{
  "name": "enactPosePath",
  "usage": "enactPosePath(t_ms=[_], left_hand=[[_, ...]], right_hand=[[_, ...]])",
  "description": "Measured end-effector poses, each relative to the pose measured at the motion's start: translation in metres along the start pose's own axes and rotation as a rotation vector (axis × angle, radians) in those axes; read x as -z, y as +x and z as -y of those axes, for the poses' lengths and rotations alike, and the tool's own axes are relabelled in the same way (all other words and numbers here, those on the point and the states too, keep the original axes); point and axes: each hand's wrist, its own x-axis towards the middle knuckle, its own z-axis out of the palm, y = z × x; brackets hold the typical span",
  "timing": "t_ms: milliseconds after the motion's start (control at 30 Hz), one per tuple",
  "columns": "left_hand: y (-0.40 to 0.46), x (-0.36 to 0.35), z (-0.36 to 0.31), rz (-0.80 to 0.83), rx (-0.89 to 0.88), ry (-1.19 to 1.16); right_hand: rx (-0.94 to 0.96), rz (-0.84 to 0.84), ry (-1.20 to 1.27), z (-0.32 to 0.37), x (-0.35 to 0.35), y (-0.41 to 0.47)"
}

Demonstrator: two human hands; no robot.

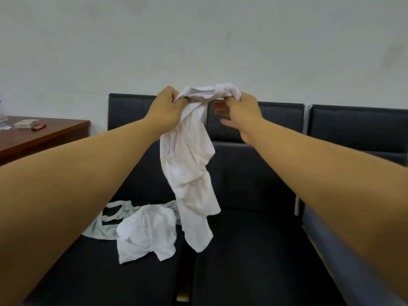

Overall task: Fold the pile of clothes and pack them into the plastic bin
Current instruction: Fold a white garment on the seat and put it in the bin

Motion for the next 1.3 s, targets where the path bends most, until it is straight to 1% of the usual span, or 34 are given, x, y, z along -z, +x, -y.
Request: enactPosePath(t_ms=[200, 267, 400, 467, 633, 733, 800, 867, 967, 1033, 1067, 1200, 1267, 1300], left_hand=[[-0.016, -0.042, -0.034, 0.212, -0.023, -0.011], [-0.019, -0.051, -0.035, 0.259, -0.024, -0.113], [-0.024, -0.066, -0.038, 0.246, 0.060, -0.306], [-0.024, -0.071, -0.041, 0.237, 0.126, -0.382], [-0.025, -0.074, -0.045, 0.266, 0.193, -0.439], [-0.026, -0.072, -0.046, 0.326, 0.245, -0.502], [-0.027, -0.068, -0.043, 0.378, 0.226, -0.469], [-0.029, -0.065, -0.037, 0.441, 0.196, -0.408], [-0.033, -0.062, -0.030, 0.562, 0.230, -0.332], [-0.036, -0.062, -0.024, 0.638, 0.264, -0.317], [-0.039, -0.062, -0.023, 0.648, 0.274, -0.270], [-0.041, -0.071, -0.010, 0.648, 0.241, 0.183], [-0.042, -0.076, -0.004, 0.563, 0.281, 0.391], [-0.042, -0.077, -0.001, 0.508, 0.320, 0.445]], right_hand=[[-0.043, -0.075, 0.085, 0.013, 0.051, -0.007], [-0.046, -0.111, 0.062, 0.014, 0.062, -0.009], [0.017, -0.181, -0.138, 0.018, 0.085, -0.013], [0.038, -0.181, -0.175, 0.018, 0.094, -0.015], [-0.032, -0.190, -0.220, 0.015, 0.111, -0.014], [-0.100, -0.221, -0.194, 0.009, 0.119, -0.012], [-0.156, -0.243, -0.189, 0.007, 0.124, -0.012], [-0.207, -0.217, -0.102, 0.006, 0.127, -0.013], [-0.226, -0.110, 0.093, 0.010, 0.128, -0.017], [-0.228, -0.021, 0.153, 0.013, 0.128, -0.018], [-0.227, 0.022, 0.164, 0.015, 0.128, -0.020], [-0.174, 0.188, 0.313, 0.025, 0.119, -0.028], [-0.142, 0.222, 0.365, 0.030, 0.115, -0.031], [-0.122, 0.229, 0.356, 0.031, 0.114, -0.032]])
